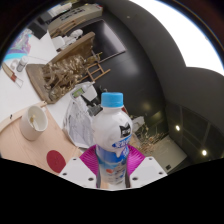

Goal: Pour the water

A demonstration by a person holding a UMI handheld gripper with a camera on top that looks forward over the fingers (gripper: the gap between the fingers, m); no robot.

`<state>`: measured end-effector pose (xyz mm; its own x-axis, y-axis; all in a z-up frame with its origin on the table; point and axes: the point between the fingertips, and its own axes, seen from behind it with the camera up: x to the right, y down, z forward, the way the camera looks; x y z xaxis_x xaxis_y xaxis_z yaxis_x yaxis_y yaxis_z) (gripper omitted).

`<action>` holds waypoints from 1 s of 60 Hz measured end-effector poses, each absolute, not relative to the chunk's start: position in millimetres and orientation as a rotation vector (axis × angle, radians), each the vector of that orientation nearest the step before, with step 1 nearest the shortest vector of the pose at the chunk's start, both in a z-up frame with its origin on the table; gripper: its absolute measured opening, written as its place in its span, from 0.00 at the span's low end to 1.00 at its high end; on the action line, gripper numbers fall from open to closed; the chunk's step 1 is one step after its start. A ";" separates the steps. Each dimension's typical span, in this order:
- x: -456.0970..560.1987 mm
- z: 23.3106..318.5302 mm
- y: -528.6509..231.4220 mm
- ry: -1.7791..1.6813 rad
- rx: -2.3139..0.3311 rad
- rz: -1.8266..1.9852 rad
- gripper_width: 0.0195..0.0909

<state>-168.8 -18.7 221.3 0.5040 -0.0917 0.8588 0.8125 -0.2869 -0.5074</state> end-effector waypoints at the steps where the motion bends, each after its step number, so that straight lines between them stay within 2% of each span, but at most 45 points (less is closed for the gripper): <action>1: -170.9 221.8 -12.8 -0.665 -1.605 -1.039 0.18; 9: -195.1 214.6 26.3 -0.952 -1.439 -1.264 0.18; 19: -218.1 186.5 53.0 -1.257 -1.239 -1.495 0.18; 27: -223.4 165.6 60.4 -1.413 -1.136 -1.589 0.18; 34: -227.3 160.0 62.4 -1.460 -1.090 -1.605 0.18; 44: -227.2 167.4 59.1 -1.343 -1.222 -1.469 0.18; 52: -218.1 190.4 47.8 -0.980 -1.510 -1.138 0.18; 60: -210.4 189.1 33.6 -0.570 -1.763 -0.693 0.18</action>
<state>-210.4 33.6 189.1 0.7126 0.0373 0.7006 0.6804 -0.2803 -0.6772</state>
